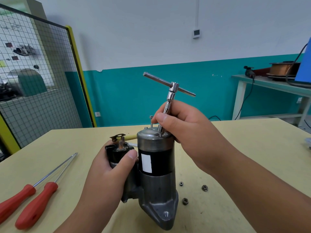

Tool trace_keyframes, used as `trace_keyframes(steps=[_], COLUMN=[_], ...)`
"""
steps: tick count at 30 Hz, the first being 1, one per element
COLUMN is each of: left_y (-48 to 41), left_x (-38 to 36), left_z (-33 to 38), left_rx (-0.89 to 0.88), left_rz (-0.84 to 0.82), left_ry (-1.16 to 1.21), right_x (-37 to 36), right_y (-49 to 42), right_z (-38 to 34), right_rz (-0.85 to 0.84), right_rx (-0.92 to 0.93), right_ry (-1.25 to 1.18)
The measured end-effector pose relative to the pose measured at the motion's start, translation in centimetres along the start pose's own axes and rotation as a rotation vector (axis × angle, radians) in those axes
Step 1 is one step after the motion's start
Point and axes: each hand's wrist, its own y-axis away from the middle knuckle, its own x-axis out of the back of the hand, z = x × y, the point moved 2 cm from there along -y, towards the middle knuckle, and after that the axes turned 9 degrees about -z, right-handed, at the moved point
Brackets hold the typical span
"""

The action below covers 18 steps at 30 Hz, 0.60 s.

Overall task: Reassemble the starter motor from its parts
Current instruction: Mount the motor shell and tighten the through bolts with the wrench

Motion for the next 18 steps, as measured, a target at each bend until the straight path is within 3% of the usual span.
trace_keyframes(steps=[18], left_y=[0.06], left_x=[-0.12], left_z=[0.35], left_rx=[0.016], left_rz=[-0.007], left_ry=[0.01], right_x=[0.0], right_y=[-0.09], right_z=[0.27], right_rz=[0.007], right_rx=[-0.007], right_ry=[0.008])
